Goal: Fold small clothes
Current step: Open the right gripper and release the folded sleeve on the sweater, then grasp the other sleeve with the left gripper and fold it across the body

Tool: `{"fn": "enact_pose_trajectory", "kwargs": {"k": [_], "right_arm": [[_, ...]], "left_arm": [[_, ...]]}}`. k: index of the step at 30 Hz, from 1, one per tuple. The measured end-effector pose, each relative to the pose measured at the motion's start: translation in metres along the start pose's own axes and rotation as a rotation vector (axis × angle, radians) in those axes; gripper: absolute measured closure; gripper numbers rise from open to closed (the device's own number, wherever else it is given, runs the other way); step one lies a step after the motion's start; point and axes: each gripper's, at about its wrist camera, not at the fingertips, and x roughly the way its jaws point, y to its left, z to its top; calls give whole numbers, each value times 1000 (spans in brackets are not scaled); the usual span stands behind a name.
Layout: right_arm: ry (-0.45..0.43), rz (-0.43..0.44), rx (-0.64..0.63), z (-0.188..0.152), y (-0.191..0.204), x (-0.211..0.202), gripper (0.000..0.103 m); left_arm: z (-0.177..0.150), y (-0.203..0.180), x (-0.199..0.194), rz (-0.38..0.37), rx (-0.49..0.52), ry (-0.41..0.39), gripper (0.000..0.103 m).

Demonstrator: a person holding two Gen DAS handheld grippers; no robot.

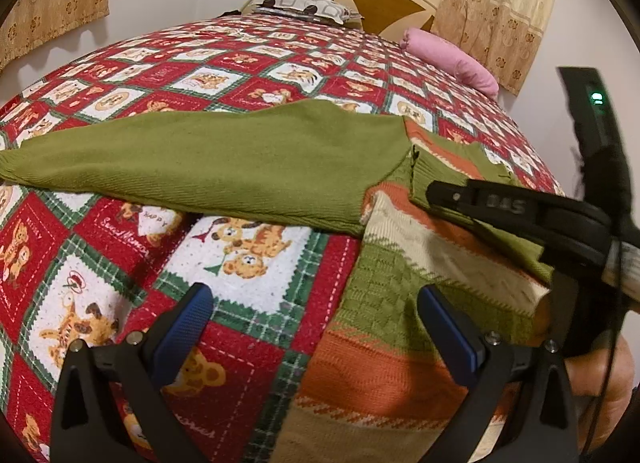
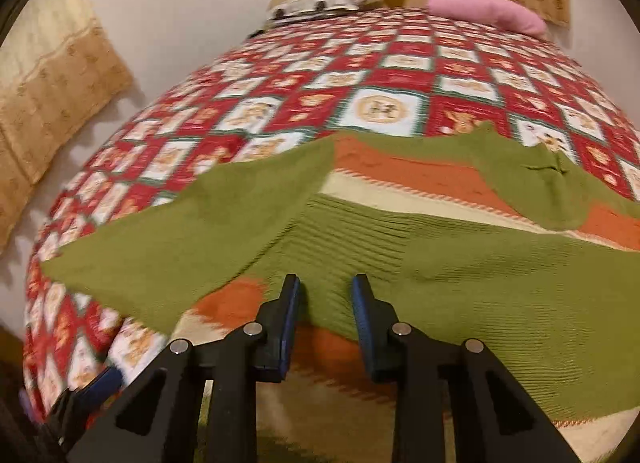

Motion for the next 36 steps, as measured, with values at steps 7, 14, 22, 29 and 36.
{"fn": "enact_pose_trajectory", "kwargs": {"k": [7,14,22,29,36], "right_arm": [[-146,-169,46,-16,-53,-81,74],[-81,-540,190,-61,-171,-126,74],[-90,-531,203,-85,-190,-118,72],[-115,-478,218,-91,-195,-125,63],[-106,-494,197,-90,-190,-121,60]], "left_arm": [[0,-1,0,4,3,1,0],[0,-1,1,5,4,2,0],[0,1,-1,3,14,9,0],[21,87,-48,62,-216,-128,1],[61,200,-53,250,-445,-181,20]]}}
